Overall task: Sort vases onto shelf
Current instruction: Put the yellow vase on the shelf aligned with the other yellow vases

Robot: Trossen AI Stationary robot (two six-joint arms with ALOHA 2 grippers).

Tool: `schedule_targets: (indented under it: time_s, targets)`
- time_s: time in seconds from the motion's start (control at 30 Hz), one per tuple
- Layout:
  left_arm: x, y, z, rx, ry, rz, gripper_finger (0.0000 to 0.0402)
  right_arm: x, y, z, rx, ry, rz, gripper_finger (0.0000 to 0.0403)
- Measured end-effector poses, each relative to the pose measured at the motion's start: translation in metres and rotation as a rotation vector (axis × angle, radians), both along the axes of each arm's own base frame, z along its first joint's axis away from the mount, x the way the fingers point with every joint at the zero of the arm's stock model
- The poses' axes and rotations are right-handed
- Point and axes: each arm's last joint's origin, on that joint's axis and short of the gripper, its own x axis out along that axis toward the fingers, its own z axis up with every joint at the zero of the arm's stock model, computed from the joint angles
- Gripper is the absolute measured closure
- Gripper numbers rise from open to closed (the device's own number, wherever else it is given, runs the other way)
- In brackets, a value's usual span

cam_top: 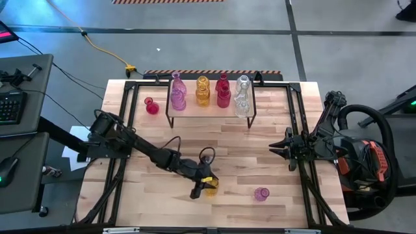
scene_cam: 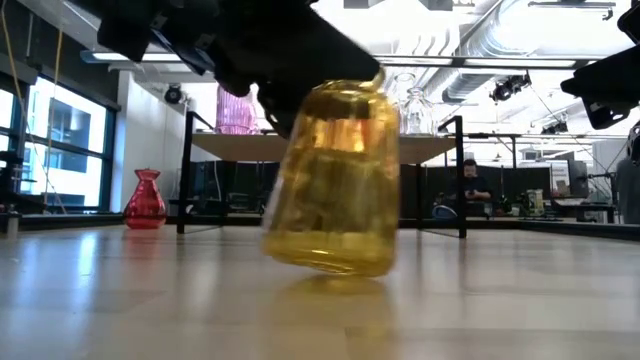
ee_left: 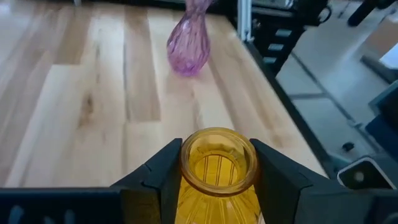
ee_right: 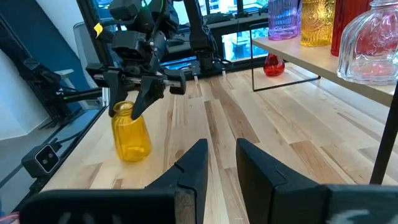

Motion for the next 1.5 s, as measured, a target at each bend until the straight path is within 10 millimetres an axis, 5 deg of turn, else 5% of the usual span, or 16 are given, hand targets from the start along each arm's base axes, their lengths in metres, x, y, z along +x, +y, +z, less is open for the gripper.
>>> schedule_targets:
  time_s: [0.63, 0.93, 1.5]
  targets:
    - [-0.021, 0.023, 0.061, 0.09, -0.08, 0.208, 0.0252, 0.0, 0.0, 0.0, 0.0, 0.0, 0.0, 0.0336]
    - [-0.029, 0.06, 0.092, 0.219, -0.153, 0.484, 0.025, 0.0, 0.0, 0.0, 0.0, 0.0, 0.0, 0.0336]
    - [-0.028, 0.13, 0.1, 0.304, -0.134, 0.845, 0.025, 0.0, 0.0, 0.0, 0.0, 0.0, 0.0, 0.0336]
